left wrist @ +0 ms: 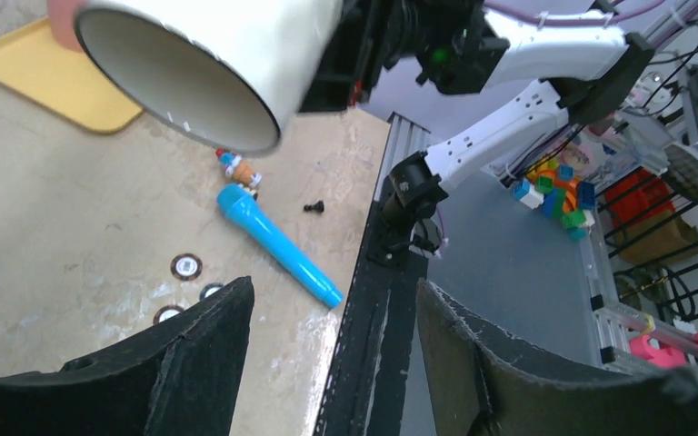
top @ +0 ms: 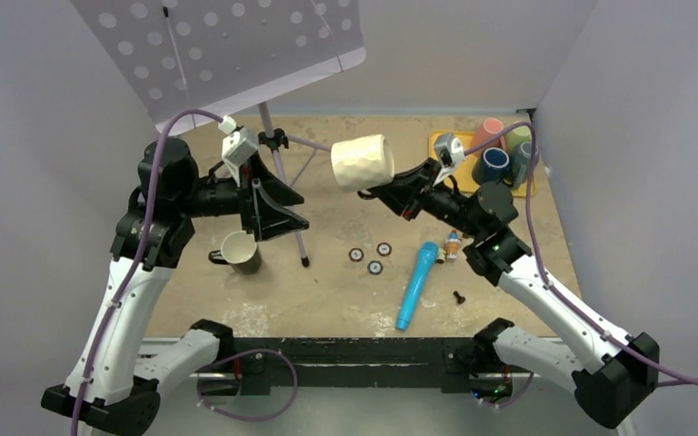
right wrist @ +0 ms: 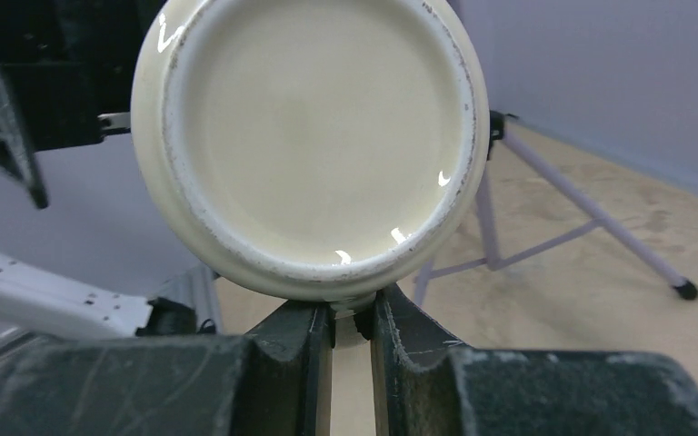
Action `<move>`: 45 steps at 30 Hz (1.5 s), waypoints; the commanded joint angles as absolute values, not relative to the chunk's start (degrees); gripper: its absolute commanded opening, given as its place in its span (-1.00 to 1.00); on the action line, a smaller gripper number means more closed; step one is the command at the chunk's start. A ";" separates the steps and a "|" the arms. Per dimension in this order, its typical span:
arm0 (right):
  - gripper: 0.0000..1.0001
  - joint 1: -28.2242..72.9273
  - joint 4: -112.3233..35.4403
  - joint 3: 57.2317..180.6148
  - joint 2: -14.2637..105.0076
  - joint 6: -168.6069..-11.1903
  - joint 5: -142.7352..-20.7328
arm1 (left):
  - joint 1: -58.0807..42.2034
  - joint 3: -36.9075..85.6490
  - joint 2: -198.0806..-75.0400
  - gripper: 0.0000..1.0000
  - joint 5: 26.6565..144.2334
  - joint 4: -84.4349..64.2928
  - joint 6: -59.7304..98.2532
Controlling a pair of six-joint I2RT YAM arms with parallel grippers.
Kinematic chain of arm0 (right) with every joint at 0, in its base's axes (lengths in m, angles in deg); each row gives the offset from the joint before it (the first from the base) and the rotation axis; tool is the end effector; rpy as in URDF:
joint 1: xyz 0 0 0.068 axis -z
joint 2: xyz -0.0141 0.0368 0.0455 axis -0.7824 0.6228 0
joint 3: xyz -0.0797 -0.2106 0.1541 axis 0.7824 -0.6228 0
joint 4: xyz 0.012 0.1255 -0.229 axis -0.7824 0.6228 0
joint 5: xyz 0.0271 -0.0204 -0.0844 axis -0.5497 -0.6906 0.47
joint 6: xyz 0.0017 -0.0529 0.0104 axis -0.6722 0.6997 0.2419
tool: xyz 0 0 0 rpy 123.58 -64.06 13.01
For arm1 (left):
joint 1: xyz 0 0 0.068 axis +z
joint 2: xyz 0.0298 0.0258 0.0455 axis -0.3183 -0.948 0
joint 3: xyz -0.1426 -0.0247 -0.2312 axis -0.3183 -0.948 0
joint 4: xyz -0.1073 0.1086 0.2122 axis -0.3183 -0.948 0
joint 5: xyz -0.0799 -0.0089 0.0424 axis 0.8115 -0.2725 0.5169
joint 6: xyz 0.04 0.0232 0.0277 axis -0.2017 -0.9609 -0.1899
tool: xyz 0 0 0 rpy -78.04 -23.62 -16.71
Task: Turn the mug right side up
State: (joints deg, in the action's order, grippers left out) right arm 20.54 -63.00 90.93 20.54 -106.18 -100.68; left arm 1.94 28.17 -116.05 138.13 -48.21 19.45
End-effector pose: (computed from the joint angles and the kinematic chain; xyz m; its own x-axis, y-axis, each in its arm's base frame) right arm 0.1862 0.1302 0.3838 -0.1165 0.3391 -0.9335 -0.8525 0.4480 0.2692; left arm 0.1477 -0.0765 0.4499 -0.4356 0.0267 -0.8997 0.8777 0.2342 -0.4180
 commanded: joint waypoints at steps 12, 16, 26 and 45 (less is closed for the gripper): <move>-1.00 5.78 -78.64 93.88 24.66 -113.56 -100.03 | -0.23 25.03 -115.44 0.33 140.64 -27.29 37.09; -1.00 5.60 -79.50 93.94 26.47 -114.03 -99.87 | -0.19 25.07 -114.64 0.22 143.97 -26.21 37.40; -1.00 1.59 -79.41 97.61 32.69 -113.07 -102.14 | -0.20 24.93 -115.75 -0.11 133.31 -28.39 38.01; 0.97 18.48 -36.17 96.99 18.41 -96.78 -75.20 | -14.12 26.64 -121.02 -1.00 101.42 -89.11 -25.89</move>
